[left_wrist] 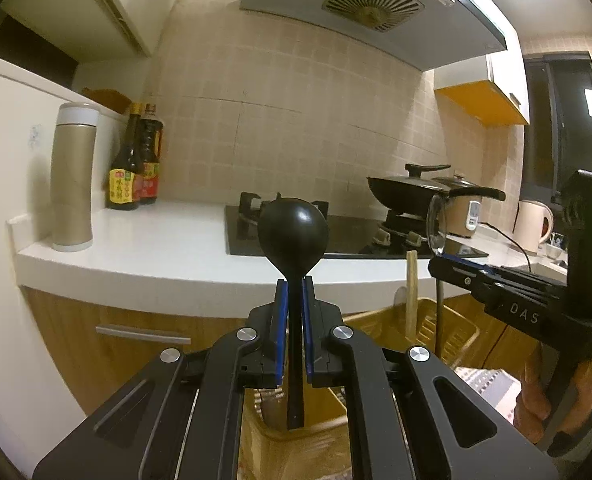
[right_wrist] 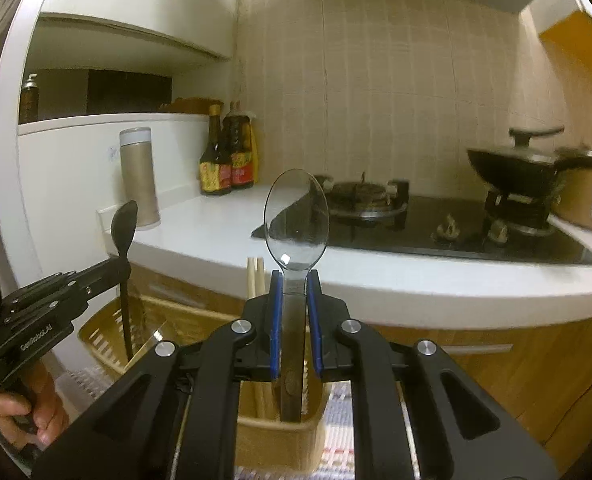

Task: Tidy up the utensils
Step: 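Lower the black spoon and clear spoon into the basket and open both tools, then close the left tool on one wooden chopstick while the right grasps a clear spoon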

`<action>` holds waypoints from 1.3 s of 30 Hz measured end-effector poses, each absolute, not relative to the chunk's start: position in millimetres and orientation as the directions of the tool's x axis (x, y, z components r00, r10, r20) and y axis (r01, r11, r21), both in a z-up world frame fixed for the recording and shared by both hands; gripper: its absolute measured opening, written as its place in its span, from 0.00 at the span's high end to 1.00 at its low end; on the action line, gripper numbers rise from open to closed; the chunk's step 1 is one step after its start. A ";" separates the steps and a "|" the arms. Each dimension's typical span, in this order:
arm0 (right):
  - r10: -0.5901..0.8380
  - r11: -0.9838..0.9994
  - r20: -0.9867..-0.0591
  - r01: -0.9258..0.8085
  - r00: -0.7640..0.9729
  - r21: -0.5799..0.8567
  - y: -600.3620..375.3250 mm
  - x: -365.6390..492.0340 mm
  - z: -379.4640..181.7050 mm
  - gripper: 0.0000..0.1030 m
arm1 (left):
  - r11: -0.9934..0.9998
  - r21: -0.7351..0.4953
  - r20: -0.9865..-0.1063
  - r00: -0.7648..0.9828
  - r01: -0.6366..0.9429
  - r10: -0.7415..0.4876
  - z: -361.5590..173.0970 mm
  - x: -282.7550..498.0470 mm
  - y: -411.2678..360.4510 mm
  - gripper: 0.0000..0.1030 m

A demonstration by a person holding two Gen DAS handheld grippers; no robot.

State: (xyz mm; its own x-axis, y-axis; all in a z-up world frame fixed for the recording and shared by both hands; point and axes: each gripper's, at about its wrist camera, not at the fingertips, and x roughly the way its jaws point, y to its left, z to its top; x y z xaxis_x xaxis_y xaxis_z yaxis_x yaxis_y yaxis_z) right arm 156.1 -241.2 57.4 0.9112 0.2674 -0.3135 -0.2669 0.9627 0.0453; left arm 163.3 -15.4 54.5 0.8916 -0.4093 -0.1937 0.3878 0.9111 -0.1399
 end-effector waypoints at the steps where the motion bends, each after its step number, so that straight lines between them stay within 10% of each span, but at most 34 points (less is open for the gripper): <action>1: 0.271 0.962 -0.321 -0.268 0.907 0.056 -243.7 155.2 57.4 0.90 | 0.911 -0.138 -0.199 0.890 0.389 -0.410 54.8 161.3 -14.6 0.91; 5: 0.293 0.956 -0.363 -0.281 0.885 0.088 -255.9 145.8 57.1 0.66 | 0.928 -0.113 -0.219 0.902 0.355 -0.372 54.0 144.1 -7.9 0.55; 6: 0.295 0.955 -0.365 -0.280 0.883 0.094 -259.4 141.2 57.3 0.55 | 0.931 -0.103 -0.222 0.905 0.350 -0.364 53.0 138.9 -7.3 0.55; 19: 0.321 0.944 -0.588 -0.303 0.742 0.133 -272.1 80.8 53.4 0.55 | 0.918 -0.147 -0.330 0.856 0.369 -0.397 75.6 82.9 9.6 0.55; 39: 0.280 0.918 -0.919 -0.357 0.278 0.171 -233.1 47.9 -32.9 0.63 | 0.912 -0.258 -0.800 0.459 0.319 -0.387 -25.7 83.4 8.2 0.65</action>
